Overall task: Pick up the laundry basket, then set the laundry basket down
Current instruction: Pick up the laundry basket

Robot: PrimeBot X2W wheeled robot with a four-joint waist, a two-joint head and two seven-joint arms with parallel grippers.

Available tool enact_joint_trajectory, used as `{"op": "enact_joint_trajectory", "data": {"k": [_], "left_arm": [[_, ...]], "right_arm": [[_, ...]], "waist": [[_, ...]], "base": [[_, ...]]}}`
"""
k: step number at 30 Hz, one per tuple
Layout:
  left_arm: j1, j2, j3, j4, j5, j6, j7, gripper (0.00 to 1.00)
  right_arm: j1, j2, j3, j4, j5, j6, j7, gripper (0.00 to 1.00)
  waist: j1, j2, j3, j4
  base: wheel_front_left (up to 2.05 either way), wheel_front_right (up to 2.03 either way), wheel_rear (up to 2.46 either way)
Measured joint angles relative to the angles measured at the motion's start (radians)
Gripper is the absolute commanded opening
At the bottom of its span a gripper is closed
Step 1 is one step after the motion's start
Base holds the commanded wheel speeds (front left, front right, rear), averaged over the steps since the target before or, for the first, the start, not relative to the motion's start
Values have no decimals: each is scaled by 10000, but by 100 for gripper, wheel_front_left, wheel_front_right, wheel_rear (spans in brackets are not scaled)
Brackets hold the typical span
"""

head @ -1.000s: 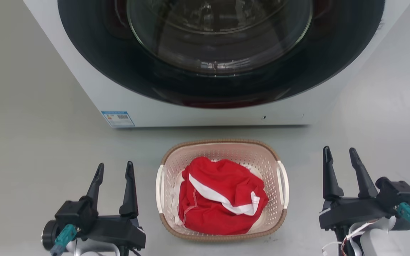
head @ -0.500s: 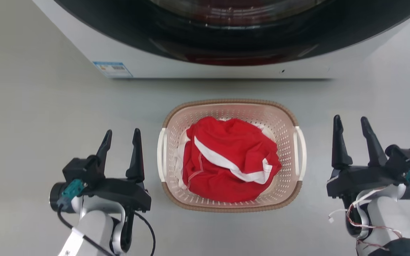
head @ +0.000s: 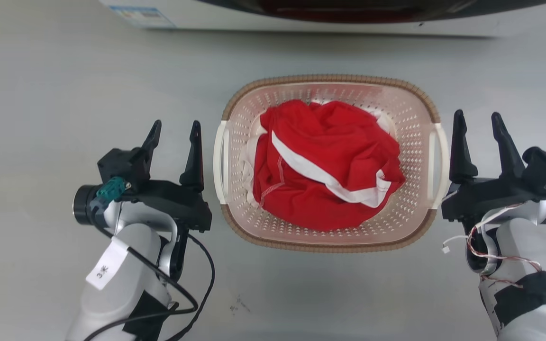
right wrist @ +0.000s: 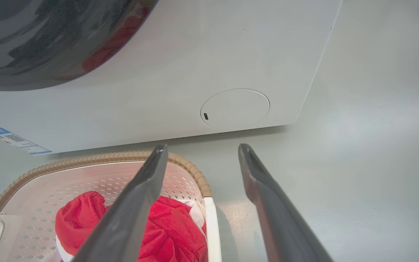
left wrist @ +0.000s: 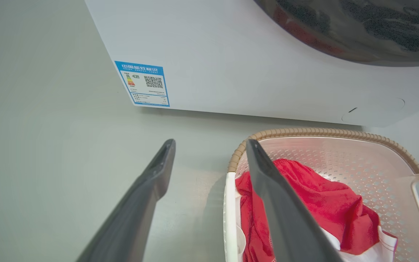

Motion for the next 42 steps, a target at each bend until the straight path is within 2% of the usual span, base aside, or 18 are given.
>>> {"op": "enact_joint_trajectory", "data": {"k": [8, 15, 30, 42], "left_arm": [[-709, -19, -779, 780, -617, 10, -23, 100], [-1043, -25, -1461, 1384, -1149, 10, -119, 100], [-1428, -31, -2623, 1960, -1776, -79, -224, 100], [-1702, -23, -3338, 2272, -2408, 12, -247, 100]], "right_arm": [[-604, -15, 73, 775, -104, 2, 0, 100], [-877, 65, 192, 1417, -115, 15, -2, 100], [-1263, 217, 307, 2088, -236, 21, -2, 100], [-1437, 244, 330, 2303, -247, 104, -17, 100]], "waist": [[1, 0, 1087, 185], [-1, 0, 1617, 325], [-1, -2, 1904, 249], [-5, -4, 2224, 166]], "base": [[0, 0, 0], [0, 0, 0], [0, 0, 0], [0, 0, 0]]}}
